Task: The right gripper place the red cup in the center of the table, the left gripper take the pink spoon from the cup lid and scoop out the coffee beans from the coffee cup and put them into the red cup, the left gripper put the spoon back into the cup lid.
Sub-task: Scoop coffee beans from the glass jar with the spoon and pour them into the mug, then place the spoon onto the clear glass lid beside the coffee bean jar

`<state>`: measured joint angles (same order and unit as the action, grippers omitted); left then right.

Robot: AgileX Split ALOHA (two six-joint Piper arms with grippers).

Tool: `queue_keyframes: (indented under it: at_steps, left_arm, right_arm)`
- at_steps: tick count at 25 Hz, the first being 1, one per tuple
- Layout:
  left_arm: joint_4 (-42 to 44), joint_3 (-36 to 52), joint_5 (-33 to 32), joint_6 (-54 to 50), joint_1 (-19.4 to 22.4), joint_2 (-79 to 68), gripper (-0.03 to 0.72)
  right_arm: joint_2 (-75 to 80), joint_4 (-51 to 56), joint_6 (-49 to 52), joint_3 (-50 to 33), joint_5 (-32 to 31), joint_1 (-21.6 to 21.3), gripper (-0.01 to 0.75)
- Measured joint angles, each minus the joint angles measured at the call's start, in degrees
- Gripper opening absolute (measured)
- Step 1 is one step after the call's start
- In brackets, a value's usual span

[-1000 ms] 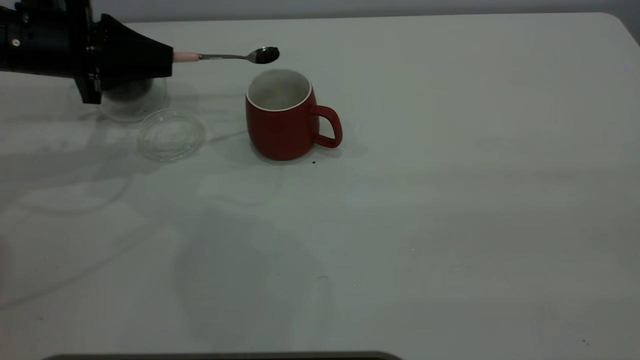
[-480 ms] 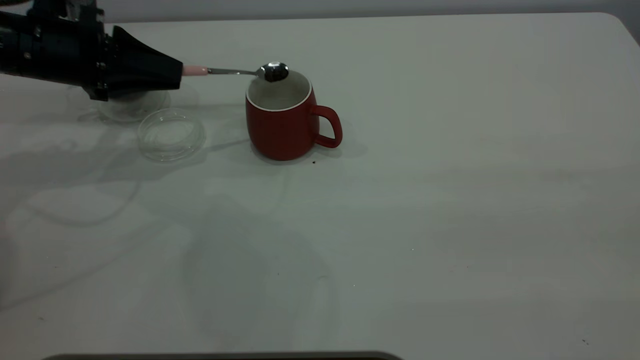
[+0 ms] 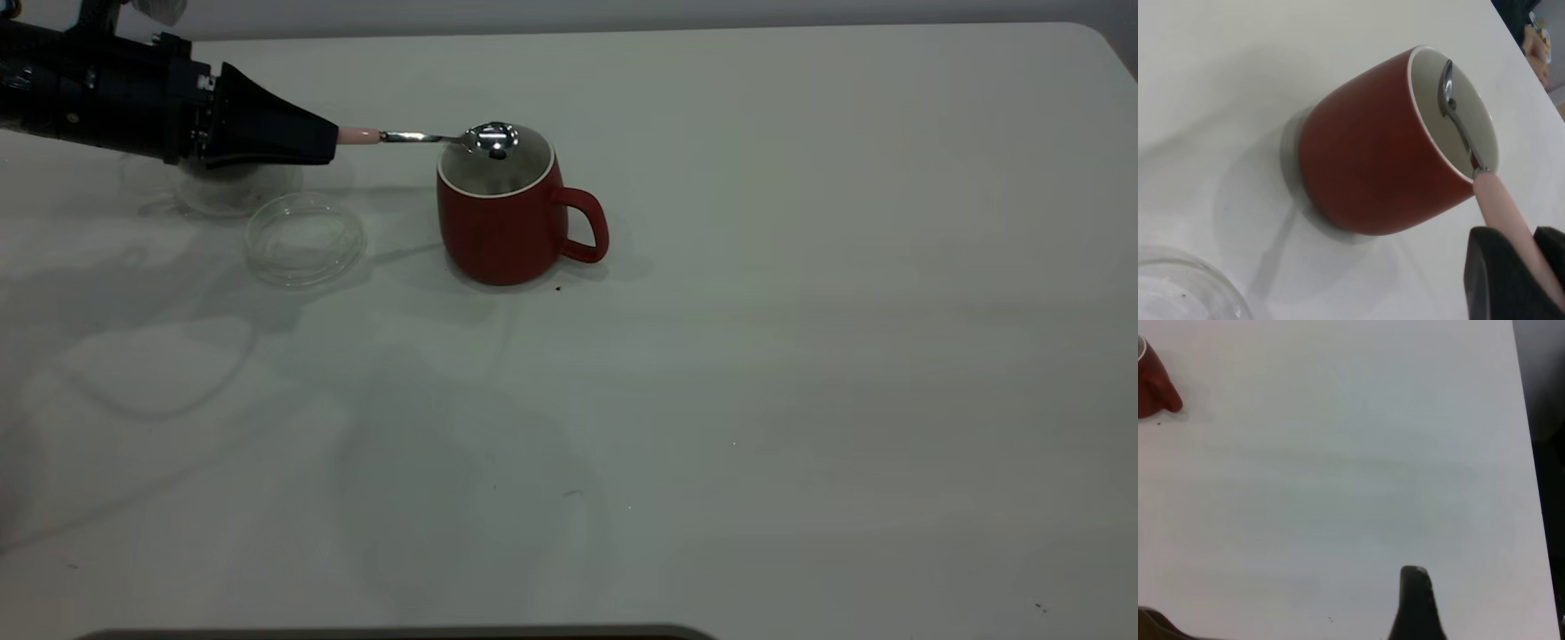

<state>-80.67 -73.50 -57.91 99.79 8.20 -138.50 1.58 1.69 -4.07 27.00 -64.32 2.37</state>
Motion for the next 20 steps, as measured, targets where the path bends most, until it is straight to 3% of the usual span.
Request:
queue_keyframes:
  at_steps: [10, 20]
  left_arm:
    - [2.6, 0.0, -1.3, -7.4, 1.1, 2.2, 0.123]
    - [6.1, 9.3, -3.2, -17.8, 12.5, 13.3, 0.123]
  right_arm:
    - [0.0, 0.0, 0.0, 0.0, 0.0, 0.0, 0.586]
    - [0.0, 0.0, 0.0, 0.0, 0.0, 0.0, 0.586]
